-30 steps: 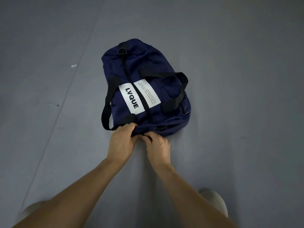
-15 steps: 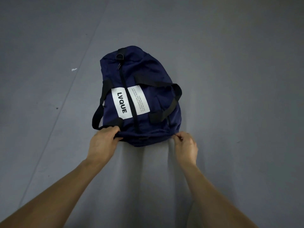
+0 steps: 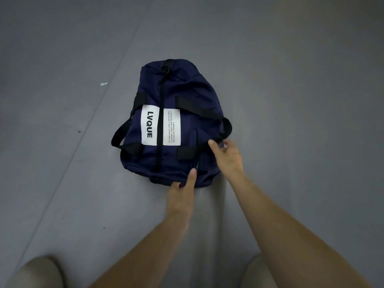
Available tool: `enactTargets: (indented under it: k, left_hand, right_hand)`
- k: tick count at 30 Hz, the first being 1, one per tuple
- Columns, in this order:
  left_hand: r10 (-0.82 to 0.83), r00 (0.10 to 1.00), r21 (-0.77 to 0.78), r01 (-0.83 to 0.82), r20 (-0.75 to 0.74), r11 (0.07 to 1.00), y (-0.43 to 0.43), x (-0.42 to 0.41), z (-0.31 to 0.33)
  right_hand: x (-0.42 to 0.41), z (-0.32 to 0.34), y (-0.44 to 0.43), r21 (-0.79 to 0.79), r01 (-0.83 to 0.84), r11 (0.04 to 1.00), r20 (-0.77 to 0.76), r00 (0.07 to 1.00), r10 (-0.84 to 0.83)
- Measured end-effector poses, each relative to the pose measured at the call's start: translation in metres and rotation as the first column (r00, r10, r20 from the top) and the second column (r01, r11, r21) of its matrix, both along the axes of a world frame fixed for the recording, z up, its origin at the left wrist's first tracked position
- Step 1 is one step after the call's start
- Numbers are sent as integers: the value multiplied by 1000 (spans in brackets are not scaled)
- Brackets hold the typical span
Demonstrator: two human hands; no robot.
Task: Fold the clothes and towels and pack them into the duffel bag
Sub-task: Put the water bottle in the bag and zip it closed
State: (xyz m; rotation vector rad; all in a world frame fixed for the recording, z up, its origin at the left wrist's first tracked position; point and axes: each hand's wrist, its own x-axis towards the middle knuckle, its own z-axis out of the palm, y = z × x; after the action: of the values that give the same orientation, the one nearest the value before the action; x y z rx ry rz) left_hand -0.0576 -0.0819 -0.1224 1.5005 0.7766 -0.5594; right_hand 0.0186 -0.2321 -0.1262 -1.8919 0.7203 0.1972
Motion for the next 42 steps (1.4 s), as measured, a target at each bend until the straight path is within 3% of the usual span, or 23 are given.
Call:
enactTargets:
  k: [3,5,8,11,13,15,18,20,25,29,34,42]
  left_hand:
    - [137,990,-55,-140,-41,989,-8,22,-7]
    - [146,988,-91,-150,-45,984,-2,32,-11]
    - [10,1000,-59,-10,12,998,21,37,-14]
    - [-195,977,28,194,82,981,61,42,-12]
    - [-316,941,43,313,125,949,91,42,1]
    - [-394,905,58,390,161,919,123,44,11]
    - [-516,838,195,484,175,853,159,45,18]
    - [-502,846,292,442,178,848,169,35,22]
    - [-301,915,319,210,268,924,166,-1,16]
    - [-235,923,279,149,306,949,160,-9,9]
    - [-288,913,367,173,287,914,156,-5,3]
    - [-342,913,407,232,224,883,164,-1,2]
  right_hand:
    - [10,-2,9,10,-23,1000,-15,1000,23]
    - [10,-6,11,-27,-89,996,51,995,90]
    - [6,-3,12,-1,-195,981,190,963,192]
    - [-13,0,19,-32,-329,944,210,921,328]
    - [-34,2,33,-247,-459,853,148,853,501]
    - [-52,3,56,-415,-586,696,58,747,663]
    - [-69,2,98,-580,-622,526,-22,658,753]
    - [-74,-2,127,-631,-550,546,46,677,735]
    - [-81,-8,164,-591,-423,687,180,761,623]
    - [-84,-16,157,-665,-384,641,182,749,637]
    - [-79,-21,155,-710,-388,589,151,732,664]
    - [-42,-26,119,-735,-354,578,82,800,594]
